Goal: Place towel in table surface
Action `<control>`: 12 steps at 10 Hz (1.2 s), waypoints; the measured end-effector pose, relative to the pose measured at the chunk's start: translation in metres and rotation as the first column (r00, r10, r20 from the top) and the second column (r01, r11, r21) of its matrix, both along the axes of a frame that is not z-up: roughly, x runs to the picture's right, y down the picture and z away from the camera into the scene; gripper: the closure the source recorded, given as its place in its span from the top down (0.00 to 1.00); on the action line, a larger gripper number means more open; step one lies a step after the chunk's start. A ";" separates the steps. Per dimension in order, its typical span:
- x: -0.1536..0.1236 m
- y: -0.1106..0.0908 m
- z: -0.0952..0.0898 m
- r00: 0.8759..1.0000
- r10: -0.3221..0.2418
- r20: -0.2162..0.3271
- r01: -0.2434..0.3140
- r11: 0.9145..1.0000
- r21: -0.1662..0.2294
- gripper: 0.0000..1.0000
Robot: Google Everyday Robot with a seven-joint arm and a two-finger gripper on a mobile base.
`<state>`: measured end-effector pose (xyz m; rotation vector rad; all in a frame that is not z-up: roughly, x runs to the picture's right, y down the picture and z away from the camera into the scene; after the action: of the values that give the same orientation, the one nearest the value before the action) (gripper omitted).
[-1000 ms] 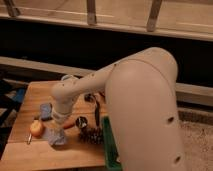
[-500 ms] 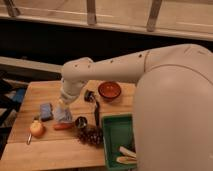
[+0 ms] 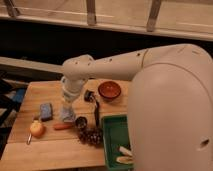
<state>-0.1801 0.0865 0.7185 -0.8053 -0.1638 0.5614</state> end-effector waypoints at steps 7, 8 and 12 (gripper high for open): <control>-0.007 0.114 0.000 0.969 -0.241 0.064 0.249 0.942 -0.225 0.00; -0.012 0.129 0.004 0.961 -0.266 0.081 0.278 0.927 -0.253 0.00; -0.028 0.141 0.011 0.951 -0.284 0.121 0.308 0.908 -0.284 0.31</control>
<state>-0.2083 0.2275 0.7294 -1.1263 -0.0236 0.2678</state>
